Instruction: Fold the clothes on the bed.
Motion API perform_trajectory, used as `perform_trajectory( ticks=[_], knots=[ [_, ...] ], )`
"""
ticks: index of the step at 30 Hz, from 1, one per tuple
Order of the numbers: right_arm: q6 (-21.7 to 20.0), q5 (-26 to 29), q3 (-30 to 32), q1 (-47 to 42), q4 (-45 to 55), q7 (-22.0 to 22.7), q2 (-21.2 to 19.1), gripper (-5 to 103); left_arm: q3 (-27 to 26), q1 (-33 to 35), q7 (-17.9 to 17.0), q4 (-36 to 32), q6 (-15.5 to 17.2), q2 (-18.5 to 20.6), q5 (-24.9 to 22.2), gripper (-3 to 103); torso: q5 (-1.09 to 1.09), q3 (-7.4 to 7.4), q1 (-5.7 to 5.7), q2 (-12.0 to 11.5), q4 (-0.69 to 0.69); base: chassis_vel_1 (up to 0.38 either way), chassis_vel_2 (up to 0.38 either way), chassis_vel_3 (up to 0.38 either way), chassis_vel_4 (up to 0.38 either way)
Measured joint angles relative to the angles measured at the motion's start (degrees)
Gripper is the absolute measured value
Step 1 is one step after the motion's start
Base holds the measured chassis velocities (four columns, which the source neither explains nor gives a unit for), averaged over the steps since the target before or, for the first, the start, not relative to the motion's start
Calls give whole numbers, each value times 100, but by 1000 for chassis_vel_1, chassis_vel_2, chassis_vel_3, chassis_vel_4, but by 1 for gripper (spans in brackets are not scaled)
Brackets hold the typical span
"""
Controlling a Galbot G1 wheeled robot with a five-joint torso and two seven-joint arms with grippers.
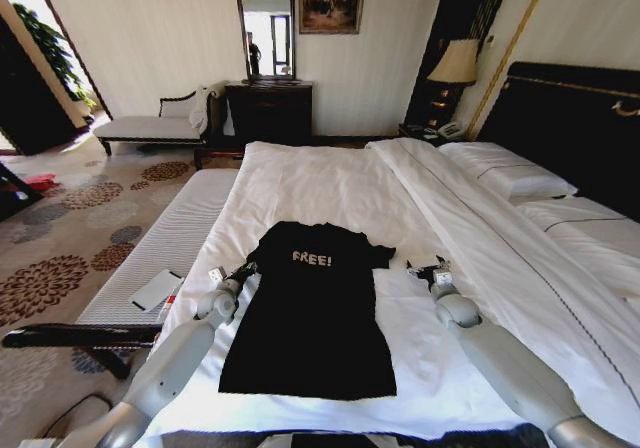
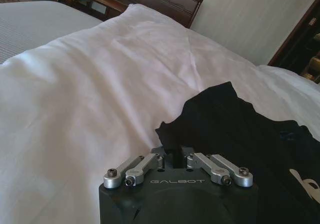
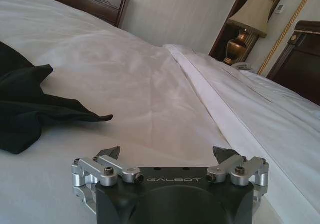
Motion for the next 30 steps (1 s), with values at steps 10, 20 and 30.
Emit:
perform_trajectory(
  ticks=[10, 20, 30],
  knots=[
    [9, 19, 27, -25, 10, 5, 16, 100, -22, -322, -52, 399, -22, -7, 5, 0, -1, 0, 0, 0, -1, 0, 0, 0, 0],
    [10, 27, -32, 31, 5, 3, 30, 100, -124, -333, -53, 388, -31, 144, -99, 0, 0, 0, 0, 0, 0, 0, 0, 0, 0],
    [6, 104, -118, 94, 28, 12, 18, 100, -232, -234, -42, 467, -72, 156, -83, 0, 0, 0, 0, 0, 0, 0, 0, 0, 0]
  ],
)
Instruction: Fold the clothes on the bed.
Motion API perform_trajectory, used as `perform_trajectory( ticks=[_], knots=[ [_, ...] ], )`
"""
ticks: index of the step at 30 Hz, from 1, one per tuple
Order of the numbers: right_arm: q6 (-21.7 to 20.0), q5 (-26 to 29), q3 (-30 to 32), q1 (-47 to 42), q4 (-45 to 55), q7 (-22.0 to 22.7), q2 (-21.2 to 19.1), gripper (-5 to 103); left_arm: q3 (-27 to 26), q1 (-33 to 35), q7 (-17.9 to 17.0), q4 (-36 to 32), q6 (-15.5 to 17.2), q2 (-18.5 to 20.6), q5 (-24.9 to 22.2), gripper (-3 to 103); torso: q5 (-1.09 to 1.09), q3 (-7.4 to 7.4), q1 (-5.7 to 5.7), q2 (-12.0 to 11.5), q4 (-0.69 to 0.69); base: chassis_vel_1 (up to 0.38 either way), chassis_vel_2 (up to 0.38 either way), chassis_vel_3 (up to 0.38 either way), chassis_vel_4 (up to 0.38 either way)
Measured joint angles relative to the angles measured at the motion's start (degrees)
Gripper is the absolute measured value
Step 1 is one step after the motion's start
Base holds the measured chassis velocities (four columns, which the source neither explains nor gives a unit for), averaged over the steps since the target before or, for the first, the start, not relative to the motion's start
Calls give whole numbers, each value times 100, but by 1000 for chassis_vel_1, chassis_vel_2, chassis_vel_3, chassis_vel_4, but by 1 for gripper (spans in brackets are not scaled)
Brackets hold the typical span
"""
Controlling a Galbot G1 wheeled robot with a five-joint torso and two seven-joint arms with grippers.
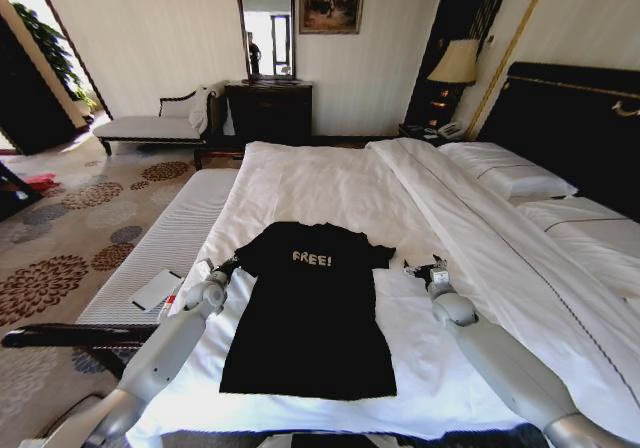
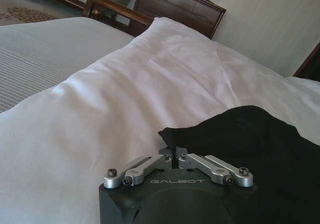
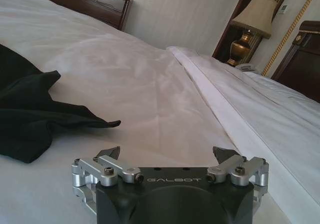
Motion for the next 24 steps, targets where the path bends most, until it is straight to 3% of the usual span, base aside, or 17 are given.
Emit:
perform_trajectory(
  ticks=[7, 24],
  knots=[
    [-136, 323, -33, 48, 72, 100, 9, 100, -28, -112, -2, 124, -1, -2, -86, 0, 0, 0, 0, 0, 0, 0, 0, 0, 0],
    [-146, 354, 91, -117, 148, 109, -23, 100, 102, -611, 263, 835, -80, -44, -33, 0, 1, 0, 0, 0, 0, 0, 0, 0, 0]
  ],
)
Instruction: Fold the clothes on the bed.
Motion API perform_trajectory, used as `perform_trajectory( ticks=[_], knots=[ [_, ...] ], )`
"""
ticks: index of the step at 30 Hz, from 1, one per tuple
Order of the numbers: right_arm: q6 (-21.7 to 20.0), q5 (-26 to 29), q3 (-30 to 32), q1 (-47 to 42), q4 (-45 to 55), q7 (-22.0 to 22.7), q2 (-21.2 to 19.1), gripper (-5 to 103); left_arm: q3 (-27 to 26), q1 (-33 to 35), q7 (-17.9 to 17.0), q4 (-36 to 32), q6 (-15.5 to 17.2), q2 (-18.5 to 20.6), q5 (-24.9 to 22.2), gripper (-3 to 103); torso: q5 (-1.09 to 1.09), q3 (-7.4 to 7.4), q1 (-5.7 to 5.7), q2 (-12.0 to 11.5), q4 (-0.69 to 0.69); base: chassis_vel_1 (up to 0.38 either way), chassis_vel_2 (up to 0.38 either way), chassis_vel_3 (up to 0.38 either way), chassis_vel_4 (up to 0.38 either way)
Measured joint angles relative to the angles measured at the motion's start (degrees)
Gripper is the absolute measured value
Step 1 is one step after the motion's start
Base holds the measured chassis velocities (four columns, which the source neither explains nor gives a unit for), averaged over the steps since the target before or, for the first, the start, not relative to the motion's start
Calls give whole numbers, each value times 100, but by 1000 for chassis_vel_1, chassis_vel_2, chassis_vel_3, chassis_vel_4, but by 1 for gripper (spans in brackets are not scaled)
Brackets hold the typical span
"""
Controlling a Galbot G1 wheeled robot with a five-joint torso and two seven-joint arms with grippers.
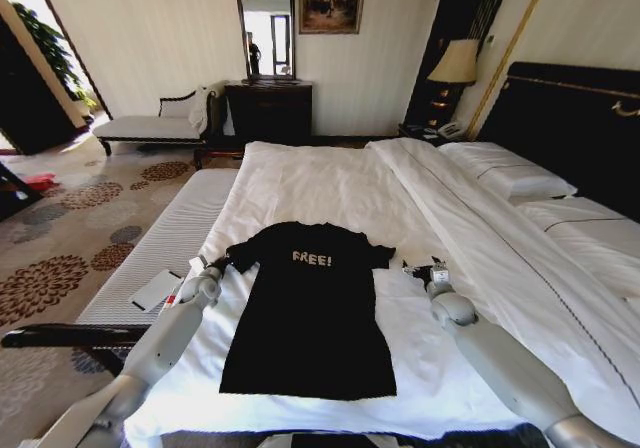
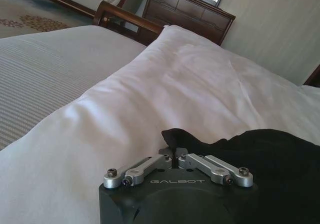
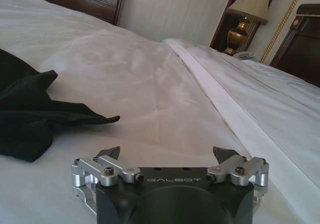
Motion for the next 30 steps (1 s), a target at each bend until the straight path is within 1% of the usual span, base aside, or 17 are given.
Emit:
perform_trajectory(
  ticks=[9, 11, 13, 14, 16, 17, 18, 19, 20, 21, 23, 24, 25, 26, 27, 28, 30],
  knots=[
    [-4, 113, 38, 6, 37, -3, 4, 100, 67, 3, 23, -62, -1, 48, -26, 0, 0, 0, 0, 0, 0, 0, 0, 0, 0],
    [-22, 209, 46, 18, 54, -2, 6, 100, 35, 80, 23, -80, -2, 78, -24, 0, 0, 0, 0, 0, 0, 0, 0, 0, 0],
    [-99, 646, 76, 74, 116, 28, 34, 100, -9, 172, 31, -120, -4, 121, -22, 0, -1, 0, 0, 0, 1, 0, 0, 0, 0],
    [-99, 646, 76, 74, 116, 28, 34, 100, -9, 172, 31, -120, -4, 121, -22, 0, -1, 0, 0, 0, 1, 0, 0, 0, 0],
    [-216, 1231, 108, 121, 203, 74, 58, 100, -39, 235, 31, -161, -4, 136, -12, 0, -1, 0, 0, 0, 1, 0, 0, 0, 0],
    [-216, 1231, 108, 121, 203, 74, 58, 100, -39, 235, 31, -161, -4, 136, -12, 0, -1, 0, 0, 0, 1, 0, 0, 0, 0],
    [-393, 2008, 178, 153, 363, 82, 80, 100, -72, 298, 9, -239, -3, 140, 9, -1, -1, 0, 0, 0, 2, 0, 0, 0, 0],
    [-493, 2401, 228, 166, 456, 77, 92, 100, -92, 333, -8, -298, 0, 141, 22, 3, 0, 0, 0, 0, 2, 0, 0, 0, 0],
    [-646, 3061, 327, 190, 596, 23, 118, 100, -122, 407, -36, -420, 11, 148, 48, 9, 0, 0, 0, 0, 1, 0, 0, 0, 0],
    [-646, 3061, 327, 190, 596, 23, 118, 100, -122, 407, -36, -420, 11, 148, 48, 9, 0, 0, 0, 0, 1, 0, 0, 0, 0],
    [-764, 3572, 385, 239, 660, -56, 142, 100, -143, 471, -62, -527, 17, 160, 75, 19, -1, 0, 0, 0, 2, 0, 0, 0, 0],
    [-836, 3862, 407, 284, 664, -112, 159, 100, -159, 514, -76, -609, 18, 172, 95, 19, -1, 0, 0, 0, 2, 0, 0, 0, 0],
    [-836, 3862, 407, 284, 664, -112, 159, 100, -159, 514, -76, -609, 18, 172, 95, 19, -1, 0, 0, 0, 2, 0, 0, 0, 0],
    [-926, 4197, 426, 376, 612, -220, 185, 100, -203, 618, -104, -789, 20, 211, 145, 30, 0, 0, 0, 0, 2, 0, 0, 0, 0],
    [-955, 4301, 433, 410, 579, -281, 191, 100, -223, 666, -110, -867, 22, 232, 178, 30, -1, 0, 0, 0, 2, 0, 0, 0, 0],
    [-1014, 4439, 437, 470, 518, -400, 199, 100, -271, 758, -109, -993, 19, 282, 278, 41, -1, 0, 0, 0, 1, 0, 0, 0, 0],
    [-1035, 4462, 424, 506, 473, -459, 204, 100, -295, 801, -105, -1032, 14, 308, 325, 41, 0, -1, 0, 0, 1, 0, 0, 0, 0]
  ],
)
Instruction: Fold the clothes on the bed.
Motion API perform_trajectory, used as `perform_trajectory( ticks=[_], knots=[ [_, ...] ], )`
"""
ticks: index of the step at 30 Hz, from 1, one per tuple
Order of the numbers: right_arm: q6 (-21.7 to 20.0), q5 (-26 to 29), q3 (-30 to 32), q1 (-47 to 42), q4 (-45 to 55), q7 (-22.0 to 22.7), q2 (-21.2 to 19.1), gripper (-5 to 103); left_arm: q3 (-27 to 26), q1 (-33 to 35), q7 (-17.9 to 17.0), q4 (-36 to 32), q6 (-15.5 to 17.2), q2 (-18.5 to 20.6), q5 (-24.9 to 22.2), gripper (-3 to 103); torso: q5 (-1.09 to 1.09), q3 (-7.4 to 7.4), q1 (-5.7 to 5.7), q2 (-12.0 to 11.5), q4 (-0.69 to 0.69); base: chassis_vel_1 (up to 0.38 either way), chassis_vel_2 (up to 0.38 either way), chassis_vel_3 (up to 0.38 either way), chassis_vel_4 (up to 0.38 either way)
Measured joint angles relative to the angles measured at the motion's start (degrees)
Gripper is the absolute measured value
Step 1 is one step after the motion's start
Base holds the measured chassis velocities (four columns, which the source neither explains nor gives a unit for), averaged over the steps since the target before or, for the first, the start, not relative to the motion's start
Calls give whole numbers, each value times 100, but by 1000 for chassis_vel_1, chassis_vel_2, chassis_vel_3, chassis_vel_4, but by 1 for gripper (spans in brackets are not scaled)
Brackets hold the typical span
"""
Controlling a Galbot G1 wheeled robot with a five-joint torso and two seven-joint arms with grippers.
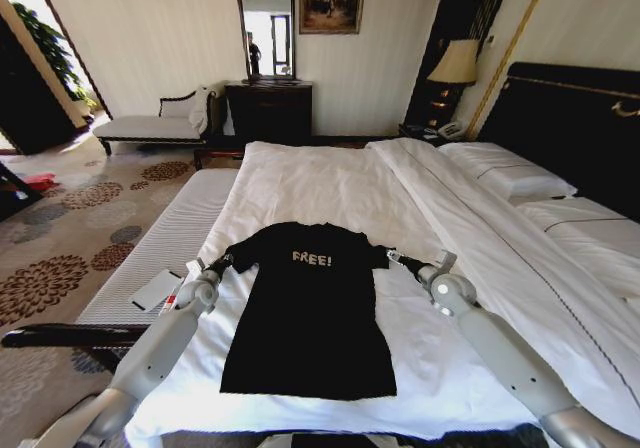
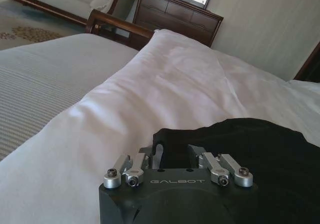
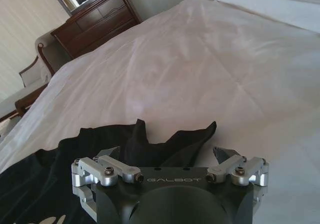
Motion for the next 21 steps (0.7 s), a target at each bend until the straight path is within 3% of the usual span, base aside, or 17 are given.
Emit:
perform_trajectory(
  ticks=[3, 6, 13, 21],
  knots=[
    [-6, -77, -227, 303, -349, -175, 73, 100, -107, 155, 9, -82, -16, 67, 79, 57, 1, 0, 0, 0, -1, 0, 0, 0, 0],
    [5, -118, -354, 498, -556, -228, 111, 100, -157, 223, 5, -120, -19, 82, 99, 63, 0, 0, 0, 0, 1, 0, 0, 0, 0],
    [88, -274, -774, 1100, -1374, -398, 154, 100, -384, 634, -55, -563, -25, 191, 145, 94, 0, 0, 0, 0, 0, 0, 0, 0, 0],
    [85, -393, -955, 1255, -1880, -587, 137, 101, -554, 1021, -133, -947, -112, 290, 286, 100, 0, 0, 0, 0, 0, 0, 0, 0, 0]
  ],
)
